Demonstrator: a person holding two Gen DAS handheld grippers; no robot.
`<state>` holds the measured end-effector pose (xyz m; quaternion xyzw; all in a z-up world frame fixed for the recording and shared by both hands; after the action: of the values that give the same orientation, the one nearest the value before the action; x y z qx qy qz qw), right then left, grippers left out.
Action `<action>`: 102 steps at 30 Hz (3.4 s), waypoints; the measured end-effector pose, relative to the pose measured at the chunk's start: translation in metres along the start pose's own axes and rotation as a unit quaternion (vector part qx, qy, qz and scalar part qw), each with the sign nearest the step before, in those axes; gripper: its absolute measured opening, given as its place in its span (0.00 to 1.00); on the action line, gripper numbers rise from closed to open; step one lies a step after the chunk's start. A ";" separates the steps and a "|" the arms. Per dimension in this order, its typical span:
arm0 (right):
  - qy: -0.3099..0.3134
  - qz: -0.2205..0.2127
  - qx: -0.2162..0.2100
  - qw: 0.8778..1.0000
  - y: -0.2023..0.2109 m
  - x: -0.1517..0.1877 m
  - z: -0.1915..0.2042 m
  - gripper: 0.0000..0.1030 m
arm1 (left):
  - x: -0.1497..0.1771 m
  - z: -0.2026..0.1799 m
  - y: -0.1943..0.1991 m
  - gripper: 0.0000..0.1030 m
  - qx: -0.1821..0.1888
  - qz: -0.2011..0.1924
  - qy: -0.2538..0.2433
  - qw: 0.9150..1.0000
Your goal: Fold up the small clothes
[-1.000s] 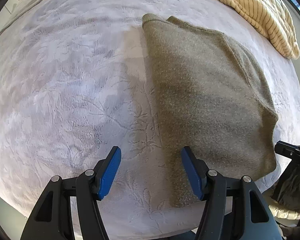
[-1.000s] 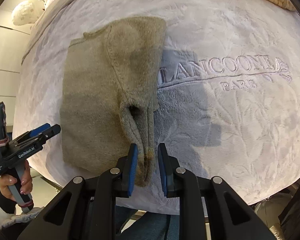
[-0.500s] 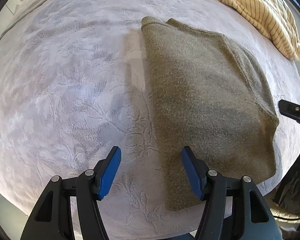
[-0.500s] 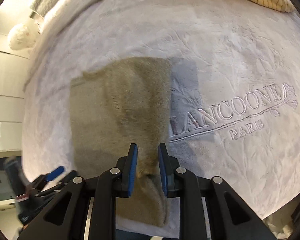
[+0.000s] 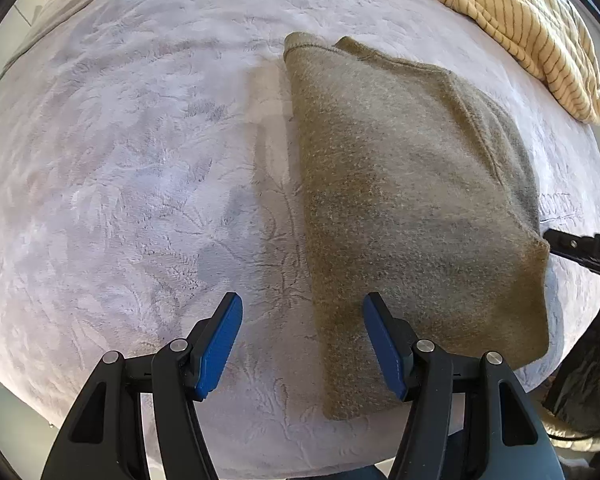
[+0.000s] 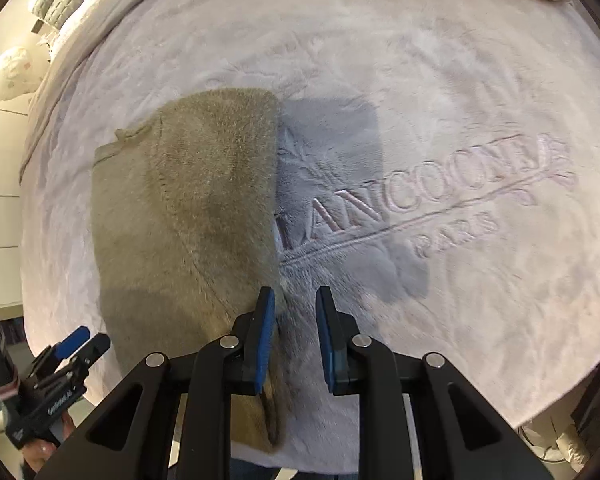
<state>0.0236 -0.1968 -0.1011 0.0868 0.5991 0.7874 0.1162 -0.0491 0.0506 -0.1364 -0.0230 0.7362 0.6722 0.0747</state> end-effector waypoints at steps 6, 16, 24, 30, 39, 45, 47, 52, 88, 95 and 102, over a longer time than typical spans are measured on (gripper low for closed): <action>0.006 -0.006 -0.004 1.000 0.017 0.010 0.008 0.23 | -0.007 -0.009 0.012 0.62 0.003 -0.008 -0.011 1.000; 0.049 -0.016 0.017 0.999 0.031 0.021 0.042 0.23 | -0.016 -0.018 0.040 0.62 -0.007 -0.032 -0.016 0.999; 0.090 -0.052 0.058 0.993 0.057 0.016 0.061 0.58 | -0.026 -0.027 0.066 0.81 -0.006 -0.062 -0.020 0.998; 0.099 -0.063 0.070 0.991 0.065 0.014 0.069 0.70 | -0.026 -0.035 0.079 0.89 -0.009 -0.077 -0.029 0.997; 0.101 -0.085 0.081 0.988 0.076 0.015 0.077 0.78 | -0.027 -0.038 0.084 0.89 -0.018 -0.085 -0.032 0.996; 0.102 -0.086 0.086 0.987 0.076 0.016 0.080 0.79 | -0.028 -0.039 0.088 0.89 -0.019 -0.090 -0.031 0.995; 0.102 -0.085 0.086 0.987 0.075 0.016 0.080 0.79 | -0.028 -0.039 0.090 0.89 -0.019 -0.092 -0.031 0.995; 0.104 -0.085 0.089 0.987 0.074 0.018 0.081 0.79 | -0.029 -0.038 0.093 0.89 -0.021 -0.095 -0.032 0.995; 0.102 -0.093 0.100 0.985 0.074 0.018 0.079 1.00 | -0.032 -0.034 0.091 0.99 -0.039 -0.095 -0.046 0.994; 0.102 -0.093 0.100 0.985 0.073 0.018 0.080 1.00 | -0.032 -0.034 0.091 0.99 -0.039 -0.094 -0.045 0.994; 0.102 -0.093 0.100 0.985 0.073 0.018 0.080 1.00 | -0.032 -0.034 0.090 0.99 -0.040 -0.094 -0.045 0.994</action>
<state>0.0228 -0.1364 -0.0095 -0.0387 0.6887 0.7144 0.1176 -0.0323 0.0234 -0.0399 -0.0646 0.6995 0.6912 0.1698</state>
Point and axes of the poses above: each gripper's, at about its wrist camera, not at the fingertips, and y roughly against the way its jaws point, z to its left, x to its underside, the point moved 7 cm from there along -y, roughly the way its jaws point, and after that the axes turned 4 degrees about -z, right-handed, at the moved point
